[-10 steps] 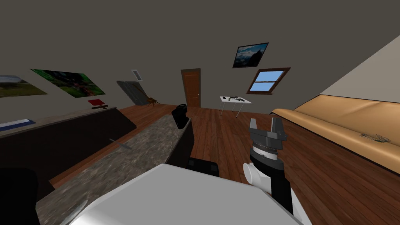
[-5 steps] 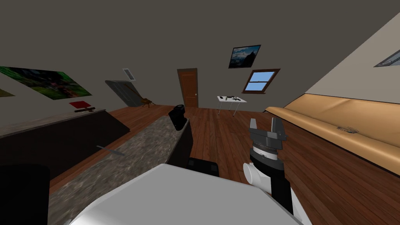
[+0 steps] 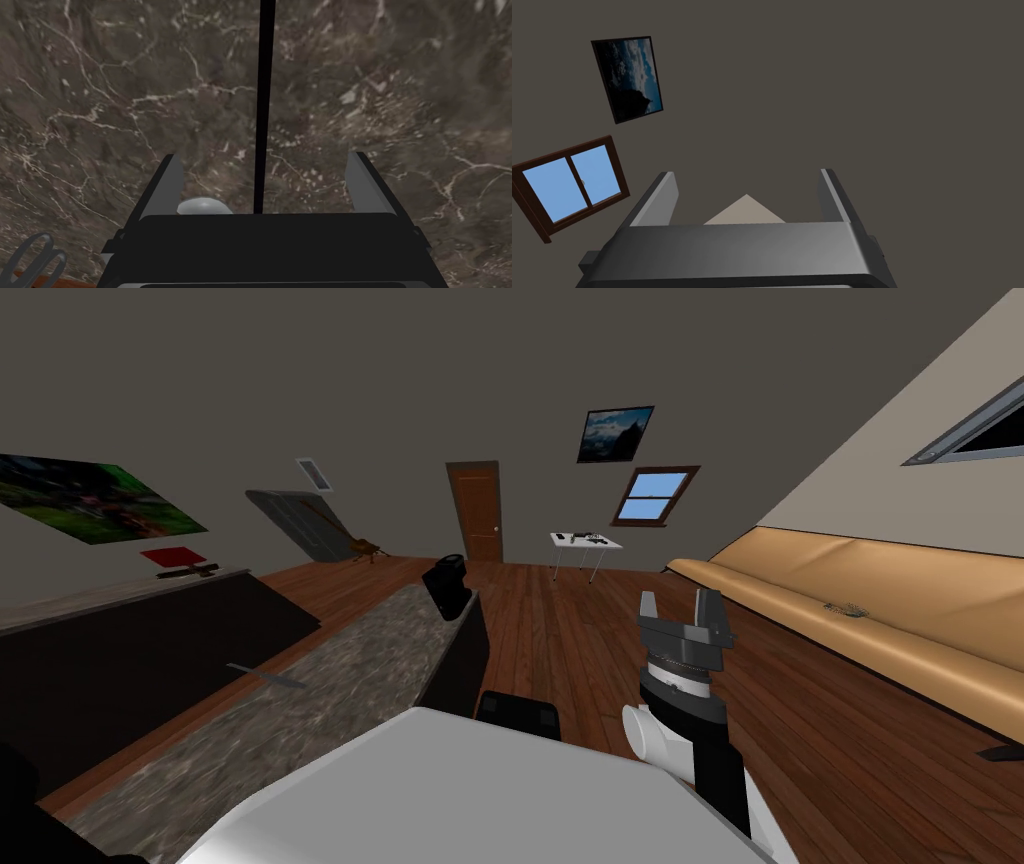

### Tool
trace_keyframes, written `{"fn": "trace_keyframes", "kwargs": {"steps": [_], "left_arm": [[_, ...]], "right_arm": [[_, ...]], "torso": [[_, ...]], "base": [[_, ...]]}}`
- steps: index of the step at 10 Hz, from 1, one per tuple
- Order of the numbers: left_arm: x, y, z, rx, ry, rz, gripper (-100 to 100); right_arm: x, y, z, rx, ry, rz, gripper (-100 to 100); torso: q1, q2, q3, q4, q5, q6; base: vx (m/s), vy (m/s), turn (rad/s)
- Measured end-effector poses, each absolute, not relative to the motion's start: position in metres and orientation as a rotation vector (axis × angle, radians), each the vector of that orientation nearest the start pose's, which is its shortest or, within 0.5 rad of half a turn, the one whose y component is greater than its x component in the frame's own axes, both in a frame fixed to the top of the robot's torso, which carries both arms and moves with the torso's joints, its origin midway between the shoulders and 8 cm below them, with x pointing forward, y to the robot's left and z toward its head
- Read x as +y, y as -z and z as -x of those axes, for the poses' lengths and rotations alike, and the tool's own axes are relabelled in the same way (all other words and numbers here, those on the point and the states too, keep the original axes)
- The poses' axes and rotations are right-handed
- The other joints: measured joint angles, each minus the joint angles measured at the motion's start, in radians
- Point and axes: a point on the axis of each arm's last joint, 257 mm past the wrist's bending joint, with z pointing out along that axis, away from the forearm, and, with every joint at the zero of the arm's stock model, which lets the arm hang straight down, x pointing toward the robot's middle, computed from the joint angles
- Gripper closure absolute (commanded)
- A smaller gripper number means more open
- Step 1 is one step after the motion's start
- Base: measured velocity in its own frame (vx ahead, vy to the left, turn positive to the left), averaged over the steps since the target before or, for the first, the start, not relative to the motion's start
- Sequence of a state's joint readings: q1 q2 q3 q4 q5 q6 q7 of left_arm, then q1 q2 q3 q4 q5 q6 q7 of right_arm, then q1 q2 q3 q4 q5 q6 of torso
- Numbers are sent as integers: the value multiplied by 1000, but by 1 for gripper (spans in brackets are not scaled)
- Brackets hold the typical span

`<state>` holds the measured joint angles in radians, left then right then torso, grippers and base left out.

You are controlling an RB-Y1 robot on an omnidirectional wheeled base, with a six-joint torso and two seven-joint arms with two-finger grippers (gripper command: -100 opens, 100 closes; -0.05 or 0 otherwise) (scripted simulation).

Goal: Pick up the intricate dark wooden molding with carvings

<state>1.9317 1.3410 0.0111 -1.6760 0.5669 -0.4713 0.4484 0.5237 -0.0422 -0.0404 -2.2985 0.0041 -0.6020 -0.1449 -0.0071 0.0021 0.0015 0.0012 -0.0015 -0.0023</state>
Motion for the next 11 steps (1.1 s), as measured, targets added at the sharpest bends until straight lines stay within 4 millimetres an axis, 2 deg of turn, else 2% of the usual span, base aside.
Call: {"fn": "trace_keyframes", "kwargs": {"steps": [11], "left_arm": [[574, 316, 230, 1958, 70, 2261, -100]], "right_arm": [[-284, -44, -319, 550, -1415, -587, 0]], "torso": [[2, -1, -1, 0, 0, 0]], "base": [[-21, -51, -55]]}}
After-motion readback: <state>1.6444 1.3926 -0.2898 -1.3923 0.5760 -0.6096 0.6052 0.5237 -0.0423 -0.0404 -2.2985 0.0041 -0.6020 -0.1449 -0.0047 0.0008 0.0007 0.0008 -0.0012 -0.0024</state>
